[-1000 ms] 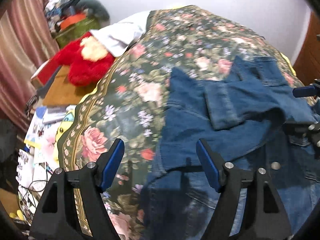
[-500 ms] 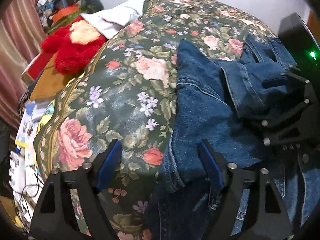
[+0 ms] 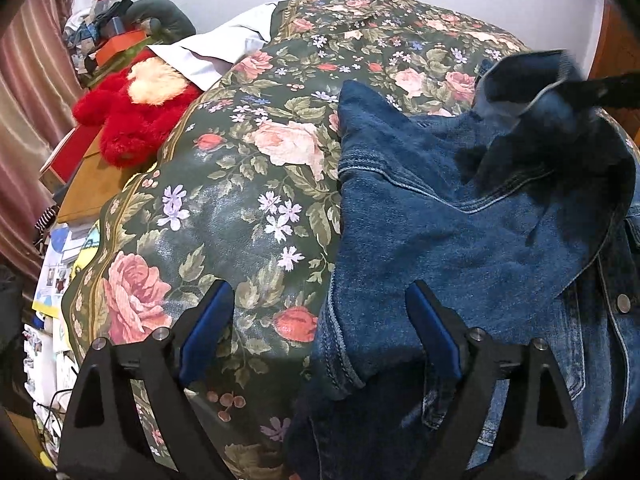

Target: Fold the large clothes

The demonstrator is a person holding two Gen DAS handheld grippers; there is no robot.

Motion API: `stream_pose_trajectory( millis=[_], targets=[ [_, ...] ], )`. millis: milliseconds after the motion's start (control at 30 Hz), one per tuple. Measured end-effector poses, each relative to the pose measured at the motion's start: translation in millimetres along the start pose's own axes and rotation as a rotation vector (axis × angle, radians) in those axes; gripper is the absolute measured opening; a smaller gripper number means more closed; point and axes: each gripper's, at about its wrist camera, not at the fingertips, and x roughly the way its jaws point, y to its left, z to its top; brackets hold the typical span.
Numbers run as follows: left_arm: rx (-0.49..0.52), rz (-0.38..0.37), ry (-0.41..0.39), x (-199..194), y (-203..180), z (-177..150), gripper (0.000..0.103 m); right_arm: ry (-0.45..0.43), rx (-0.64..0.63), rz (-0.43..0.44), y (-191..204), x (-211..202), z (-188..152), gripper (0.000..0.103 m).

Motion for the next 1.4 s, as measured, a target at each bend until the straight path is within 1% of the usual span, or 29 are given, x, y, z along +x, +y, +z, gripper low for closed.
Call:
stream_pose_trajectory(
  millis=[33,133,200,267,533,600,733,867,1067,1133,1200,1267,1400],
  targets=[
    [0.0,0.001,0.001,1,0,0,0.089,-0.008,0.014,-0.002,-7,-7,1,0.015],
    [0.006,0.007,0.004,2,-2,0,0.09,-0.049,0.072,-0.022,-35,-34,-1,0.015],
    [0.009,0.013,0.006,3,-3,0,0.09,-0.08,0.11,-0.042,-50,-50,-7,0.014],
    [0.011,0.02,0.011,4,-4,1,0.091,-0.094,0.137,-0.058,-68,-63,-14,0.014],
    [0.0,0.053,0.041,8,-7,5,0.092,-0.098,0.294,-0.1,-139,-97,-59,0.012],
    [-0.004,0.061,0.049,9,-8,6,0.092,-0.102,0.343,-0.091,-156,-104,-69,0.01],
    [-0.004,0.083,0.081,11,-10,10,0.092,-0.098,0.401,-0.072,-184,-113,-91,0.009],
    [-0.022,0.108,0.124,9,-11,14,0.092,-0.09,0.433,-0.031,-199,-118,-109,0.009],
    [-0.046,0.152,0.172,7,-13,17,0.091,-0.127,0.424,-0.035,-213,-142,-132,0.009],
    [-0.027,0.187,0.165,0,-19,22,0.089,-0.125,0.402,-0.034,-216,-152,-139,0.009],
    [0.011,0.204,0.126,-15,-32,30,0.089,-0.143,0.397,-0.051,-220,-163,-144,0.009],
    [0.037,0.167,0.08,-34,-49,40,0.089,-0.15,0.377,-0.088,-223,-174,-147,0.01],
    [0.097,0.027,-0.011,-75,-97,66,0.089,-0.1,0.329,-0.187,-230,-188,-149,0.01]
  ],
)
